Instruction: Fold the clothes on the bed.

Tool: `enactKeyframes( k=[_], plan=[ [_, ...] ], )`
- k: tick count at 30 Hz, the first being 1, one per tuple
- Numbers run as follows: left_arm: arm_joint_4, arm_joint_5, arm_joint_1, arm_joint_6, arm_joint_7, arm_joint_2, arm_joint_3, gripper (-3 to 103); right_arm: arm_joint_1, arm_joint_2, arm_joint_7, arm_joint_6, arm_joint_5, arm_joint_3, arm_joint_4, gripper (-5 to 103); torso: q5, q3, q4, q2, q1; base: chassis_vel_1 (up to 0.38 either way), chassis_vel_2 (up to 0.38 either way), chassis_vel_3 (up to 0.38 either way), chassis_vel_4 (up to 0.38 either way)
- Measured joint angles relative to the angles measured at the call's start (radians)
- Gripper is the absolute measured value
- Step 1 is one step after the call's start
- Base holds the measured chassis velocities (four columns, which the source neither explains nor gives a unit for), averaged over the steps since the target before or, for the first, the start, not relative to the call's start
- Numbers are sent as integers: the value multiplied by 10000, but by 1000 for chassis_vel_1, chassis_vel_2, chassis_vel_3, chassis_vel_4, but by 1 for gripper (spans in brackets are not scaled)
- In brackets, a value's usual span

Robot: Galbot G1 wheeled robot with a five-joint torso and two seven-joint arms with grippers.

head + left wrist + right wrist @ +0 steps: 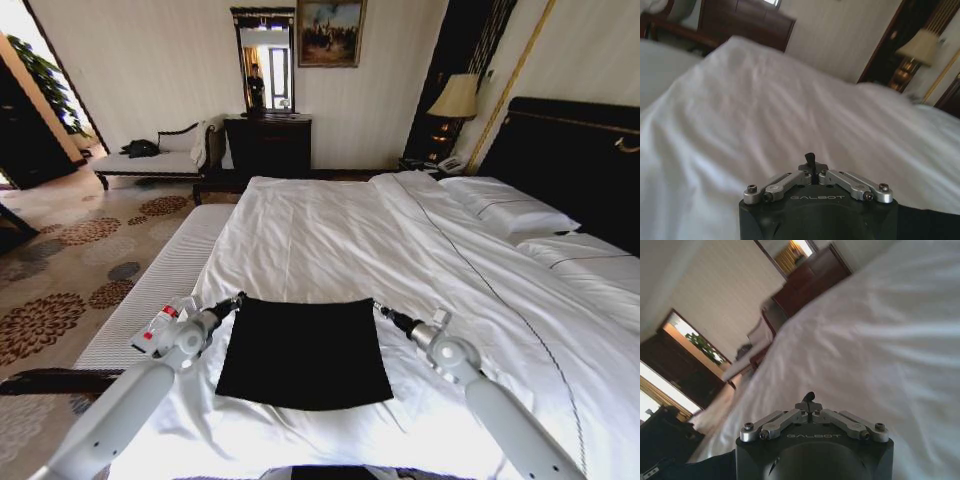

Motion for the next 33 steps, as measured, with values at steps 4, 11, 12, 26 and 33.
enactKeyframes(
  k=[4, 11, 12, 26, 33],
  plan=[
    [-760, -270, -58, -88, -215, 309, -305, 1, -65, -308, 228, 23, 416, 440, 688, 0, 0, 0, -1, 1, 0, 0, 0, 0, 0],
    [-1905, -923, -366, -268, -773, 855, -1116, 1, -110, -920, 786, 29, 1496, 1601, 2235, 0, 0, 0, -1, 0, 0, 0, 0, 0, 0],
    [-1905, -923, -366, -268, -773, 855, -1116, 1, -110, -920, 786, 29, 1496, 1601, 2235, 0, 0, 0, -1, 0, 0, 0, 0, 0, 0],
    [-3603, -1518, 391, -317, -1018, 1593, -3035, 1, -362, -1777, 1668, 2, 3554, 3725, 4476, 0, 0, -1, -1, 0, 0, 0, 0, 0, 0],
    [-4315, -1605, 1564, -287, -1073, 1603, -4218, 1, -1287, -1698, 1834, -157, 3809, 4335, 5053, 0, -1, -1, -1, 1, 0, 0, 0, 0, 0]
  ],
)
